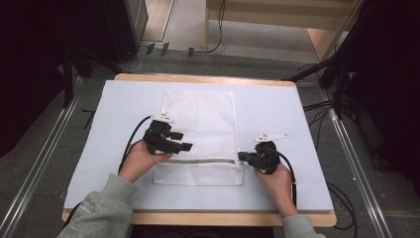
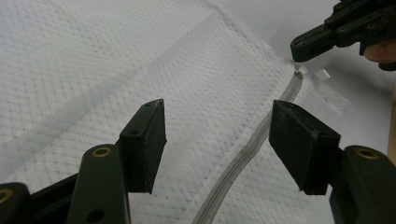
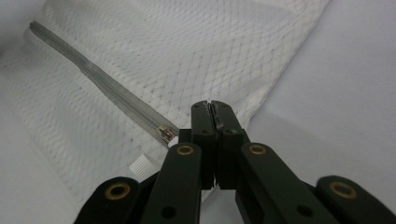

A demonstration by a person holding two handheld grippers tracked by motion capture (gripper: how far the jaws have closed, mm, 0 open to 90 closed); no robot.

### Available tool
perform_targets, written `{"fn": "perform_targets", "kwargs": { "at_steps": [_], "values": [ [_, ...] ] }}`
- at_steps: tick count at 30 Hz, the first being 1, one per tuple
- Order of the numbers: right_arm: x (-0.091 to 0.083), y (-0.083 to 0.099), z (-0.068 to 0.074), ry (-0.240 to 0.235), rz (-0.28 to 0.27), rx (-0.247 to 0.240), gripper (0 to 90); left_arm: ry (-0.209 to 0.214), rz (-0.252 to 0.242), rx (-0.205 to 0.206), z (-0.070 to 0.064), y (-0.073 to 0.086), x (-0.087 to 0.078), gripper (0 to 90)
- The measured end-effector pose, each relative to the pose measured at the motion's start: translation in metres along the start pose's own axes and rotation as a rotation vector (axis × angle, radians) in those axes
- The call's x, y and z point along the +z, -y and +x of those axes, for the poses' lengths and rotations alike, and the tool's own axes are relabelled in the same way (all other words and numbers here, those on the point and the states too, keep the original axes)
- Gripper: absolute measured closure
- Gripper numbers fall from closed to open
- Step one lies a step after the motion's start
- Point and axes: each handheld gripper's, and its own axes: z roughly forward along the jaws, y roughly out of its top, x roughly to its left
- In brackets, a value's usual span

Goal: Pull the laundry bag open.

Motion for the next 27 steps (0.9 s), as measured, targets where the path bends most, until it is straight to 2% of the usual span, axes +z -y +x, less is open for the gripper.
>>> {"fn": "perform_targets", "kwargs": {
  "at_steps": [3, 7, 14, 27],
  "values": [
    [0.007, 0.0, 0.0, -0.001, 0.024, 0.003, 90.0, 0.006, -0.016, -0.007, -0.001, -0.001, 0.0, 37.6],
    [0.009, 0.002, -0.001, 0.001, 0.037, 0.003, 90.0, 0.012, -0.03, -0.01, -0.002, -0.001, 0.001, 37.8],
    [0.01, 0.004, 0.001, 0.008, 0.049, -0.012, 90.0, 0.018, -0.01, 0.003, -0.005, -0.002, 0.006, 38.6],
    [0.005, 0.012, 0.011, -0.026, 0.076, -0.021, 90.0, 0.029, 0.015, 0.02, -0.011, -0.003, 0.014, 39.4]
  ]
}}
